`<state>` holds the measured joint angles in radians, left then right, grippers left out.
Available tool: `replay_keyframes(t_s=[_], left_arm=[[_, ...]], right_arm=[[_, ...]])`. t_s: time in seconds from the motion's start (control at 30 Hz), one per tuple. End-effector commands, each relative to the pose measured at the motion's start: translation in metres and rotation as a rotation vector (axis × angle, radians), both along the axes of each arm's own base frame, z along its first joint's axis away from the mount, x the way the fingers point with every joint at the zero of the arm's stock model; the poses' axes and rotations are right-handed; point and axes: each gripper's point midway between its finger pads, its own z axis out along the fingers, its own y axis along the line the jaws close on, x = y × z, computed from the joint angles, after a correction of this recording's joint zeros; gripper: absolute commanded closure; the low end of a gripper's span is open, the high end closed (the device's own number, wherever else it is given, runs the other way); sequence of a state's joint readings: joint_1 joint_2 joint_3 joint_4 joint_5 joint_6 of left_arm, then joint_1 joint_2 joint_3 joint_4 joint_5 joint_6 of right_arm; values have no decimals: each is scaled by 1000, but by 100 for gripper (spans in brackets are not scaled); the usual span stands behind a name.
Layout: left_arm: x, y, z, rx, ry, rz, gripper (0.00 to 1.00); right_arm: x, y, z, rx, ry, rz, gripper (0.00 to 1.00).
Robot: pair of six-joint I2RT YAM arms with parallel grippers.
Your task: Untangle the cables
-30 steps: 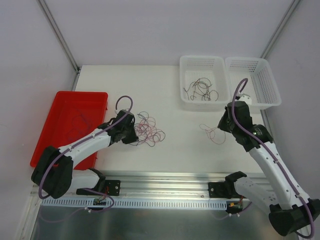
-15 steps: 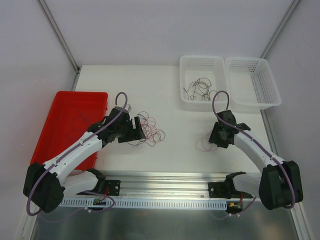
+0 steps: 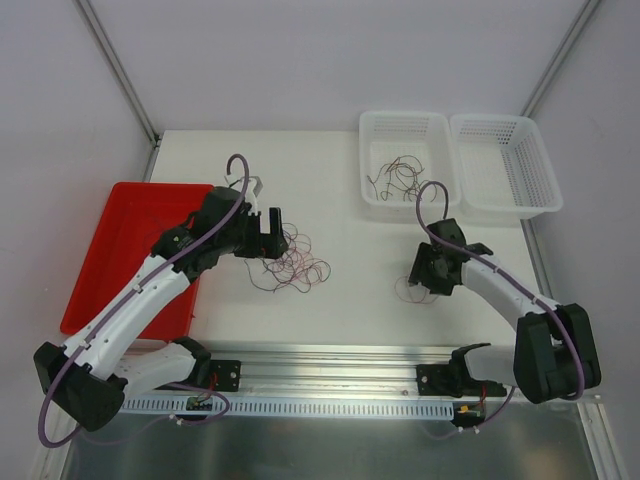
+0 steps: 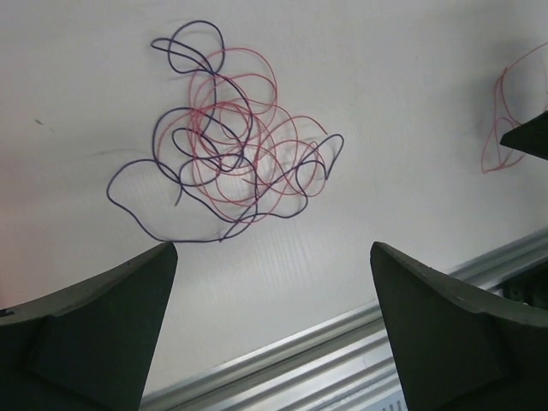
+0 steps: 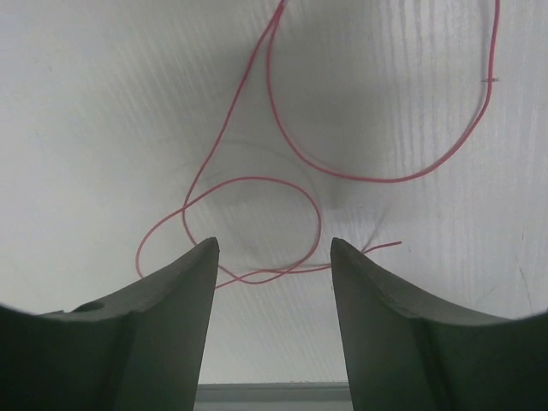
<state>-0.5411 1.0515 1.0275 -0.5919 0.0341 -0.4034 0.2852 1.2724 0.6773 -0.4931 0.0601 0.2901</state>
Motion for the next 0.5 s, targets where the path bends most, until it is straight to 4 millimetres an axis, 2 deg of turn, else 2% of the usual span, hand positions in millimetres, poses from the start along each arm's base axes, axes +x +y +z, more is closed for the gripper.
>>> replay_keyframes(t_s=[0.0,0.07,0.17,0.37,0.47], left_arm=[[13,28,13,146,-103,30,2],[19,37,8,204,-114,46,2],[24,49,-4,270,-109,94,2],[30,74,-32,373,-105,202,1],[30,82,-38,408,-107,222,1]], right_arm=[[11,6,27,-4,-88,24,41],[16,7,43,-26,-143,24,39],[18,15,54,-8,-170,11,30],[26,24,50,-19,-152,-43,28],[33,27,42,-34,-132,-65,30]])
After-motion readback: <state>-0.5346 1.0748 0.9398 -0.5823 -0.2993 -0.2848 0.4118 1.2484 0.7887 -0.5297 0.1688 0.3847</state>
